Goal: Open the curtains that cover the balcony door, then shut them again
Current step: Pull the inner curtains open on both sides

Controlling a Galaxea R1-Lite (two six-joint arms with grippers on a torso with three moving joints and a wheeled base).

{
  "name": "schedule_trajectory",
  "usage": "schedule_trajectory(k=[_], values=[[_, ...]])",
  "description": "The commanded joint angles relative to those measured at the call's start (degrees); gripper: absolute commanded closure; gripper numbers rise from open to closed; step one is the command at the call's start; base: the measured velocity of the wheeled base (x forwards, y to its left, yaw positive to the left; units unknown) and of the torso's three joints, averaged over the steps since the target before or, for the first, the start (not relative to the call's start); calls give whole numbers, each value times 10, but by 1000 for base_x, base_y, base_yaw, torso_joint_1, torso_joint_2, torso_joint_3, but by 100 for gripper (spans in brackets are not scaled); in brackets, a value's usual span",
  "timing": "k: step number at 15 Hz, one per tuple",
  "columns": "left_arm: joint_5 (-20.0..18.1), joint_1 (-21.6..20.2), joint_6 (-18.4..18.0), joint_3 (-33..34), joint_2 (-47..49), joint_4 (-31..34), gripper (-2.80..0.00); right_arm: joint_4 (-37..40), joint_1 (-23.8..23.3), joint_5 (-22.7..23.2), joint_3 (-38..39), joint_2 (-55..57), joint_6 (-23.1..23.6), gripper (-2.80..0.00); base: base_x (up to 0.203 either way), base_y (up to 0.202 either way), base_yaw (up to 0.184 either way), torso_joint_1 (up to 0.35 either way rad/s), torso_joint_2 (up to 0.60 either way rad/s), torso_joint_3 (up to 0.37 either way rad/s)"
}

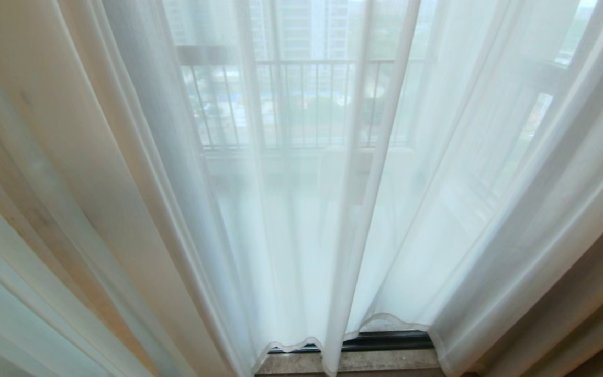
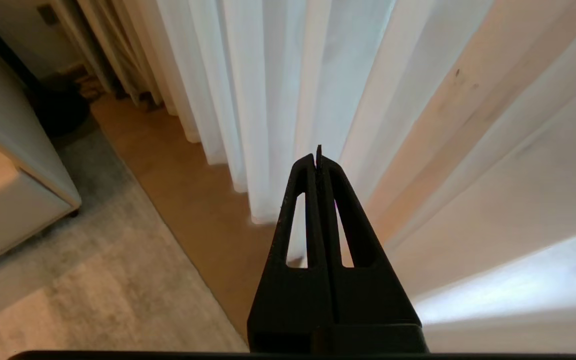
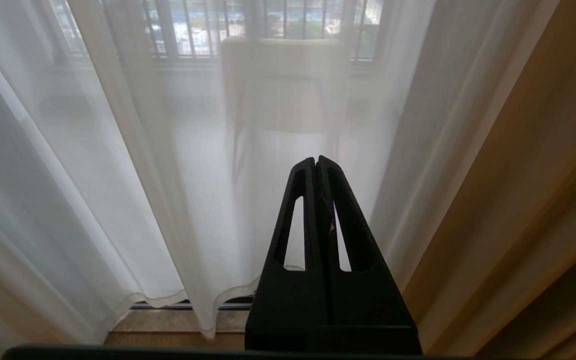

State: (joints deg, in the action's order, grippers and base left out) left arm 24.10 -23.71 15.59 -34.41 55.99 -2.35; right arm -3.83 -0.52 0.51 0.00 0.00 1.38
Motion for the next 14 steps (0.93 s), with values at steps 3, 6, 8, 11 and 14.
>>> schedule_trajectory(k=[3,6,8,11,14], values=[[-58,-32,-5,-17,35,-2,0,0,0,0,0,0,0,0,0,0,0,0,0,0],[-73,-33,-6,-22,55,-33,0,0,0,0,0,0,0,0,0,0,0,0,0,0],[-76,-34,-11,-22,75,-82,0,0,0,0,0,0,0,0,0,0,0,0,0,0],[-76,-34,-29,-23,98,-121,0,0,0,0,0,0,0,0,0,0,0,0,0,0],[-76,-33,-40,-23,102,-140,0,0,0,0,0,0,0,0,0,0,0,0,0,0]])
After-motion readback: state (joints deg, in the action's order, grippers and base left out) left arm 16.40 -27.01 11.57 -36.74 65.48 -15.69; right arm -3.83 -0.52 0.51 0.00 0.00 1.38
